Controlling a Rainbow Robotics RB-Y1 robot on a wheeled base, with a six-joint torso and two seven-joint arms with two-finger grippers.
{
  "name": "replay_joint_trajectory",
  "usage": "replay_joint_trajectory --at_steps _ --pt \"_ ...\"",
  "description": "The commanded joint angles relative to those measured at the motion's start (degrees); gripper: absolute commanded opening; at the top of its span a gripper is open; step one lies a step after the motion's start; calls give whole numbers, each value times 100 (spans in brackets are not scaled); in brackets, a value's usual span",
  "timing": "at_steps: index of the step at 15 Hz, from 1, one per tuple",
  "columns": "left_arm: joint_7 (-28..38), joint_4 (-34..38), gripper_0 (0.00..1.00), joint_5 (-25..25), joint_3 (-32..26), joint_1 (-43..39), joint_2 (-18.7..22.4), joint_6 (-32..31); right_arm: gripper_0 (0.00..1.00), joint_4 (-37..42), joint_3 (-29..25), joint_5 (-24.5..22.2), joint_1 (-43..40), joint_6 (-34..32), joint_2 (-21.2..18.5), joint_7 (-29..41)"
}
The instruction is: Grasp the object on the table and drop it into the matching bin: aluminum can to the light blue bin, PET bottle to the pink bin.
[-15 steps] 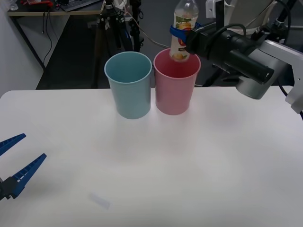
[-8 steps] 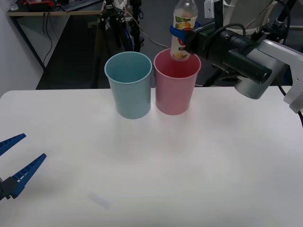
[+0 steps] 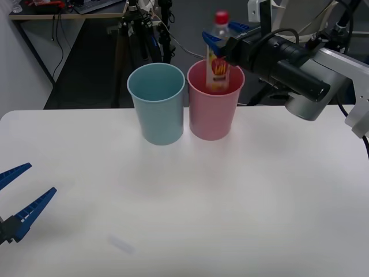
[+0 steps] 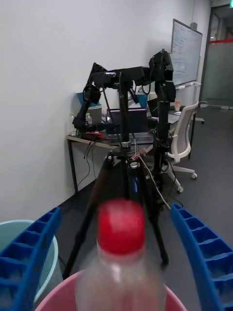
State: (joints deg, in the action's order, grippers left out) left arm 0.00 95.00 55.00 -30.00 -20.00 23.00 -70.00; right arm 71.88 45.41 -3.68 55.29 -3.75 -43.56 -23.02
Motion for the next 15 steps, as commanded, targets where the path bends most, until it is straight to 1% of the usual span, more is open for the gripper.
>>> replay_joint_trajectory --at_steps 1,11,13,15 --pt "0 0 100 0 0 0 0 0 100 2 -24 8 -1 6 6 8" --pt "0 0 100 0 0 0 0 0 100 19 -68 8 -18 -12 6 8" --pt "0 0 100 0 0 0 0 0 100 336 -331 -36 -317 67 -29 -1" --pt "0 0 100 0 0 0 0 0 100 863 -490 -107 -616 234 -240 -1"
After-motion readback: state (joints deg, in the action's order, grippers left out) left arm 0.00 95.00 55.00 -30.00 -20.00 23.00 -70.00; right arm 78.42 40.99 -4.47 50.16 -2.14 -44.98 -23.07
